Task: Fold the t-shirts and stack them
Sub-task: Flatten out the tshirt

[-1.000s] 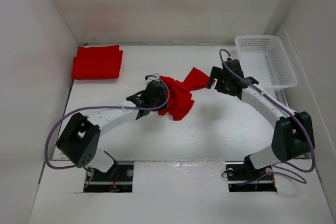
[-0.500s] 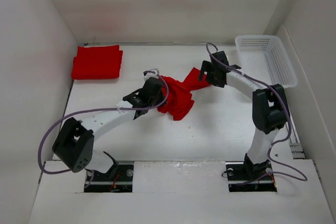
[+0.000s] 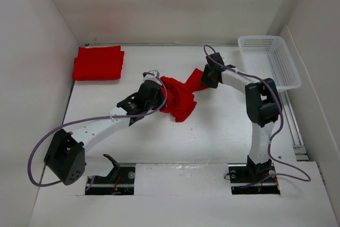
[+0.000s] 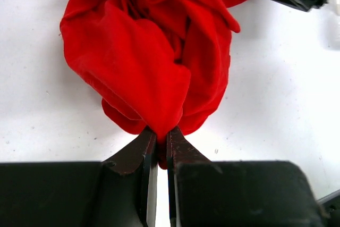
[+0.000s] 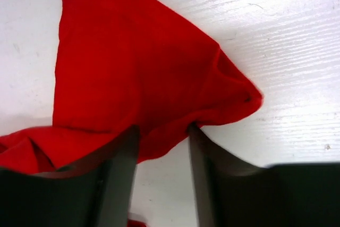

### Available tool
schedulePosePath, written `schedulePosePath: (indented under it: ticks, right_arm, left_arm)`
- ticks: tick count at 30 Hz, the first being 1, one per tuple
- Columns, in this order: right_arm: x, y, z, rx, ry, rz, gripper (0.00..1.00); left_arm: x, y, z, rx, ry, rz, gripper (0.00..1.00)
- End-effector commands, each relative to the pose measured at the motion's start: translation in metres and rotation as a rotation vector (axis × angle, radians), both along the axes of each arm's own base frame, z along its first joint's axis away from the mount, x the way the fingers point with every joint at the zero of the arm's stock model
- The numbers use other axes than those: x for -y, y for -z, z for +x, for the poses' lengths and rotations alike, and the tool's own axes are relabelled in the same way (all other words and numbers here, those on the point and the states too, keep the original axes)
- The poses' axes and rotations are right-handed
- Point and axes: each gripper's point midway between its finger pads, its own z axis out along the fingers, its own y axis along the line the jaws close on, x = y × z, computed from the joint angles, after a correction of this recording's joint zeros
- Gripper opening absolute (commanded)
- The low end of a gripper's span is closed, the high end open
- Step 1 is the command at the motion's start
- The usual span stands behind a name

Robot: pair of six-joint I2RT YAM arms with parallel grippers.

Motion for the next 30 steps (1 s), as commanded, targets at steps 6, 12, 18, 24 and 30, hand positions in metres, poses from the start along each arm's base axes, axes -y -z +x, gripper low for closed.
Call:
schedulePosePath:
  ticks: [6, 12, 18, 24, 30]
  right_arm:
    - [-0.006, -0.009, 0.028, 0.061, 0.057, 0.048, 0.10]
    - [0.003, -0.055, 0.024, 0.168, 0.034, 0.053, 0.00]
    - [0.047, -0.186, 0.003, 0.456, 0.116, 0.031, 0.00]
    - [0.104, -0.309, -0.052, 0.738, 0.196, 0.053, 0.00]
    - [0.144, -0.410, -0.135, 0.997, 0.265, 0.074, 0.00]
  left_arm:
    - [0.002, -0.050, 0.000, 0.139, 0.054, -0.054, 0.00]
    - [-0.009, -0.095, 0.001, 0.232, 0.036, -0.058, 0.00]
    - [-0.045, -0.172, 0.006, 0.404, -0.104, -0.054, 0.00]
    - [-0.088, -0.250, -0.010, 0.578, -0.225, -0.087, 0.00]
    - [-0.124, -0.319, -0.044, 0.749, -0.265, -0.180, 0.00]
